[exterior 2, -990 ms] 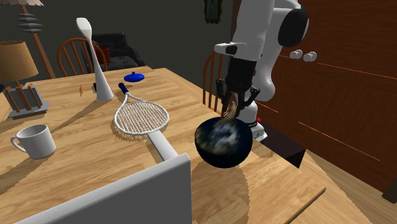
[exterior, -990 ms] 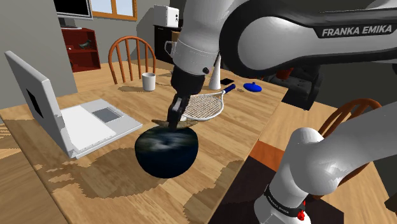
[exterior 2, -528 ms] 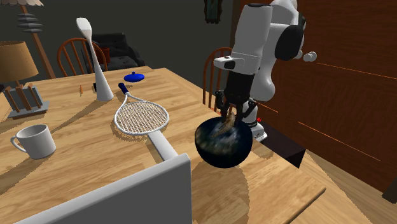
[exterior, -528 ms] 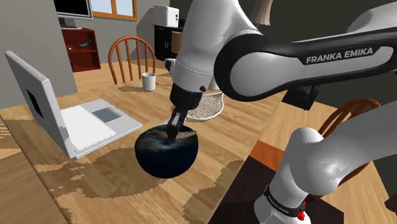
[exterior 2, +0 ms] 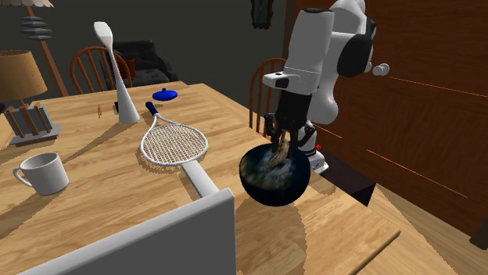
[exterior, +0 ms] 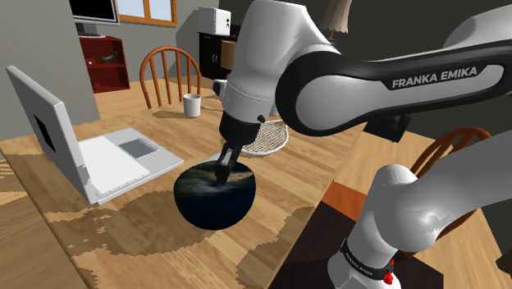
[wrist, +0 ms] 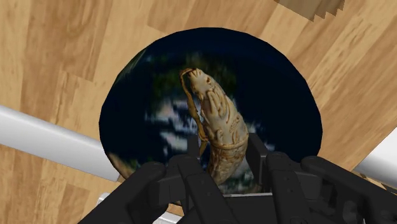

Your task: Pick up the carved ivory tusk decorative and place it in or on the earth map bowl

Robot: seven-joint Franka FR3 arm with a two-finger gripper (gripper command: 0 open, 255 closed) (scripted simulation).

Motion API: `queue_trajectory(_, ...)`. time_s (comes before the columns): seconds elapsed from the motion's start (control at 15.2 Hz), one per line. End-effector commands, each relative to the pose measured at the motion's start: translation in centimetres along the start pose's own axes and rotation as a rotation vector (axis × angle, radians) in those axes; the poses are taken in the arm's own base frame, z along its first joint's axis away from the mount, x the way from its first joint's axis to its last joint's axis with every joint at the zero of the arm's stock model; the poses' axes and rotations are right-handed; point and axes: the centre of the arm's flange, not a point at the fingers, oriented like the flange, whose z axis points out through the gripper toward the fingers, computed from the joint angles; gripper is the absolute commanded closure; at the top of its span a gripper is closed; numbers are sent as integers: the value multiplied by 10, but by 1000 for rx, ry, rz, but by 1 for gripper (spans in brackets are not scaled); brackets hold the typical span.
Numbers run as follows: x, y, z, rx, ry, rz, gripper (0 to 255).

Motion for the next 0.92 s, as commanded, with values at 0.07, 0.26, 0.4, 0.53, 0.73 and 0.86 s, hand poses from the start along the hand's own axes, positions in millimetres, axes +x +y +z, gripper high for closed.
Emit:
queue_trajectory(0.07,0,0,0,0,0,0,0)
queue_trajectory(0.26,0,0,0,0,0,0,0)
queue_trajectory(0.4,0,0,-13,0,0,0,0)
queue_trajectory(0.53,0,0,-40,0,0,0,0)
queue_trajectory(0.73,0,0,-50,0,0,0,0)
queue_trajectory(0.86,0,0,-50,0,0,0,0)
